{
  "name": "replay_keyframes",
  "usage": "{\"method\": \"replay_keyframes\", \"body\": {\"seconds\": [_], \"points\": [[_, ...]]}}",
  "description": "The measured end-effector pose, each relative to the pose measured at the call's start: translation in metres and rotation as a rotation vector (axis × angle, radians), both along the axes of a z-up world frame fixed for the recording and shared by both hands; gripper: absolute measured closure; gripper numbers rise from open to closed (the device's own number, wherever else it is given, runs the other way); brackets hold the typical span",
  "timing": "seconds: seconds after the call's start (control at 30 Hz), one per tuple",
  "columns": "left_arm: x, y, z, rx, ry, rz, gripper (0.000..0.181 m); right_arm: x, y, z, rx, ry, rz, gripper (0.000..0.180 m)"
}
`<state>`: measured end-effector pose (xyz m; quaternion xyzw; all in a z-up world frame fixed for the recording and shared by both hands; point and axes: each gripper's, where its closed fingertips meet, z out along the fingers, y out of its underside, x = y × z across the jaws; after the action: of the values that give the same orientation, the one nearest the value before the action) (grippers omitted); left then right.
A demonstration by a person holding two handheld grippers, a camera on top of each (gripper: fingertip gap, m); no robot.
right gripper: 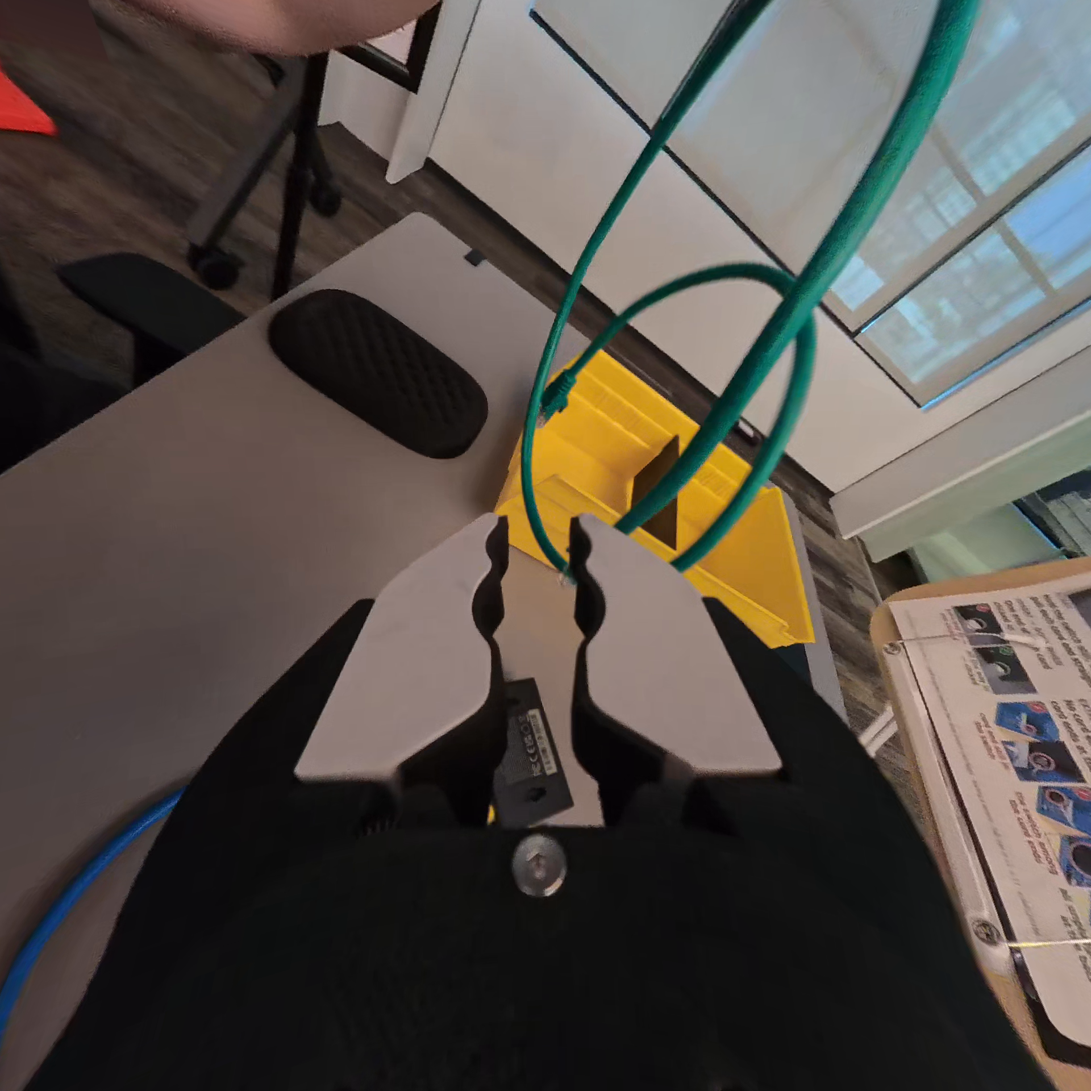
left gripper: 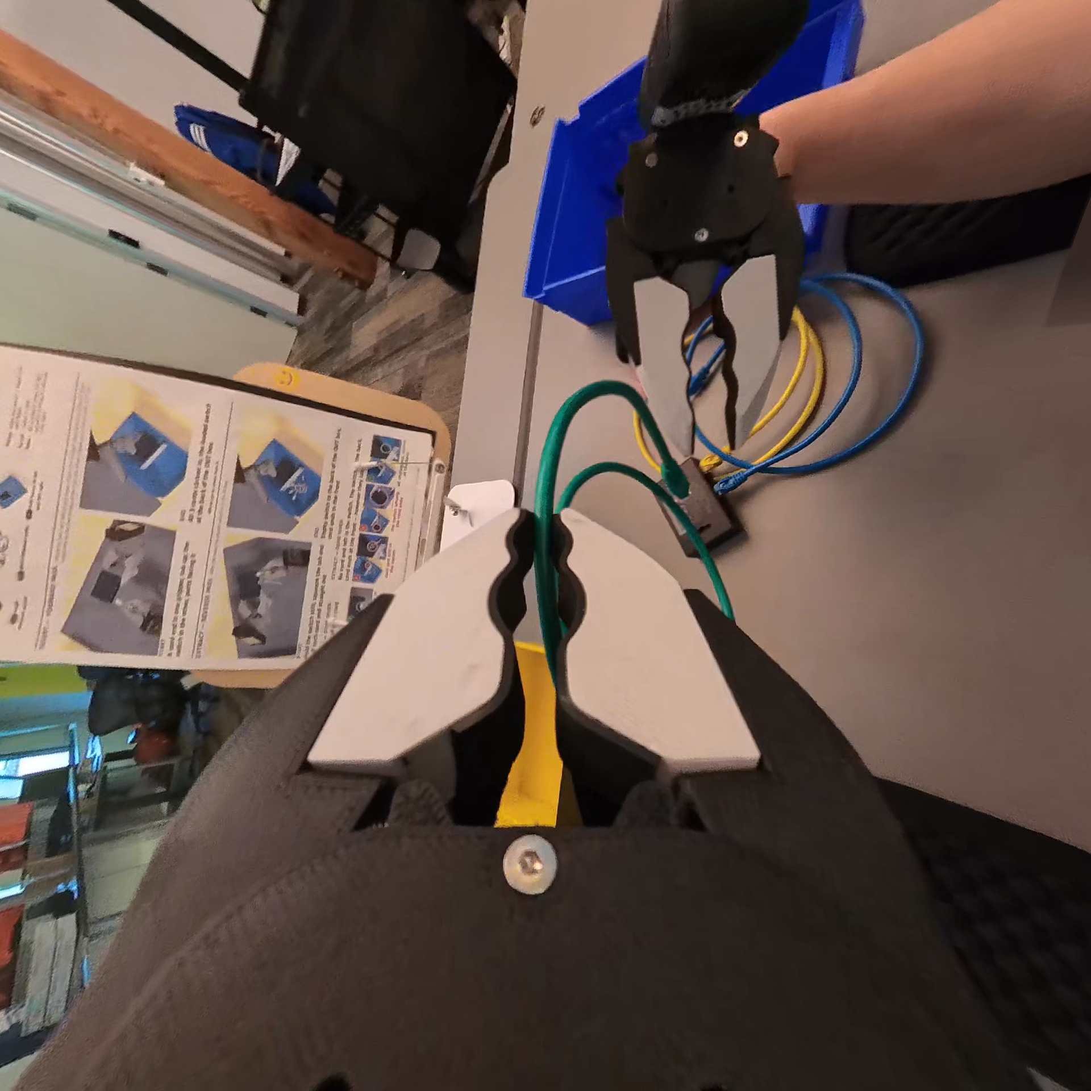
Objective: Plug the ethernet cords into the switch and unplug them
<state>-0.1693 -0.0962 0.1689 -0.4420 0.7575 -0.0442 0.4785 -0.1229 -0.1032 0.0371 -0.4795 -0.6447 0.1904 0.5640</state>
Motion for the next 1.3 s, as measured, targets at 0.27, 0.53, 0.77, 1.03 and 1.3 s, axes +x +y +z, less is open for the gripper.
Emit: {"method": "replay_keyframes", "body": {"seconds": [0.27,0.53,0.77,1.03,1.3], "points": [[0.009,-0.005,0.005,0.031,0.070,-0.033,0.176,0.014,0.001,0.014,0.055,-0.006,-0.061,0.162],[0.017,-0.013,0.003,0.063,0.128,-0.060,0.176,0.023,-0.016,0.028,-0.033,0.080,0.013,0.153],[0.028,-0.018,-0.001,0.092,0.191,-0.083,0.176,0.016,-0.012,-0.003,-0.106,-0.069,-0.003,0.149],[0.034,-0.018,-0.009,0.103,0.245,-0.088,0.176,0.019,-0.009,-0.032,-0.144,-0.242,-0.055,0.153],[0.034,-0.017,-0.017,0.108,0.281,-0.083,0.176,0.021,-0.010,-0.045,-0.162,-0.364,-0.100,0.155]]}}
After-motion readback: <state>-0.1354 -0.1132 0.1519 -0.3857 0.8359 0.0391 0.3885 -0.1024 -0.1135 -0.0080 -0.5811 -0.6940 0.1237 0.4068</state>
